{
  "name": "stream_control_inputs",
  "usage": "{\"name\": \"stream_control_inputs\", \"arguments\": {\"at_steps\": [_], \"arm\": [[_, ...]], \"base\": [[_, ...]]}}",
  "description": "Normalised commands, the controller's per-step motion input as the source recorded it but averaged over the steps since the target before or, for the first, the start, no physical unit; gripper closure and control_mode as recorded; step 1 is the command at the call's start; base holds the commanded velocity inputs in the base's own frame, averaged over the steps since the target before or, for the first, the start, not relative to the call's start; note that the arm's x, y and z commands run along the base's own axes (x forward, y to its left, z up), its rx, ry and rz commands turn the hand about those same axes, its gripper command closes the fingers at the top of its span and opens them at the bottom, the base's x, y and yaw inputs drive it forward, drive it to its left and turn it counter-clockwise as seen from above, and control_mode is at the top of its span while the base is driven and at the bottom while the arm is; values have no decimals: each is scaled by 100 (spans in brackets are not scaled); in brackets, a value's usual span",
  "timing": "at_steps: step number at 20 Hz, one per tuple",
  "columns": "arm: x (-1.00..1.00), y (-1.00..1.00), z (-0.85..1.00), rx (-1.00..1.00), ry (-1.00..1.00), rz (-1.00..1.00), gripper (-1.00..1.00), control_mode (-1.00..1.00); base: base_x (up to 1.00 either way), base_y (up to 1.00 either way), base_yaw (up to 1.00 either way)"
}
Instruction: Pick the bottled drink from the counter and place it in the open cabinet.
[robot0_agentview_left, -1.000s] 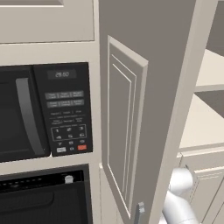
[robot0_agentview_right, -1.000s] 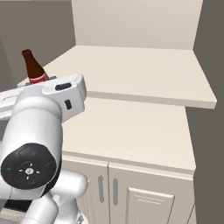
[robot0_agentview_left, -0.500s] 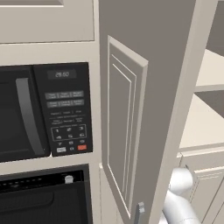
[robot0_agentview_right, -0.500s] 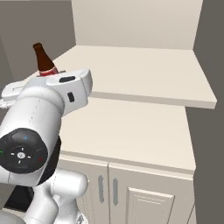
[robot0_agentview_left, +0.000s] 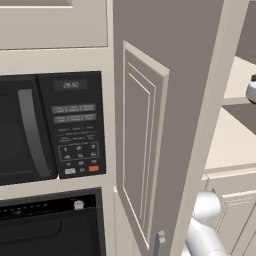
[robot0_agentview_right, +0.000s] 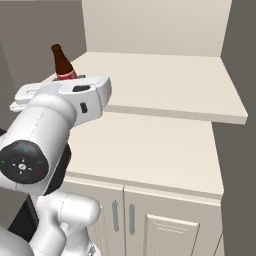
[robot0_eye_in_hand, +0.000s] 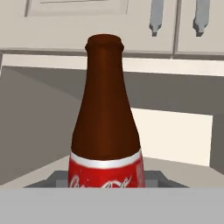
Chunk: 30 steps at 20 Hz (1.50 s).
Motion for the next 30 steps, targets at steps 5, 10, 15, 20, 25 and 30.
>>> {"name": "stream_control_inputs", "arguments": {"at_steps": [5, 10, 15, 20, 25, 30], "arm": [[22, -16, -1, 1, 0, -9, 100, -100], [30, -12, -2, 1, 0, -6, 100, -100], [30, -3, -6, 1, 0, -5, 100, -100], [21, 0, -12, 1, 0, -3, 100, -100], [19, -1, -6, 0, 0, -2, 100, -100], [26, -5, -4, 0, 0, -1, 100, -100]], "base": [[0, 0, 0], [0, 0, 0], [0, 0, 0], [0, 0, 0], [0, 0, 0], [0, 0, 0]]}}
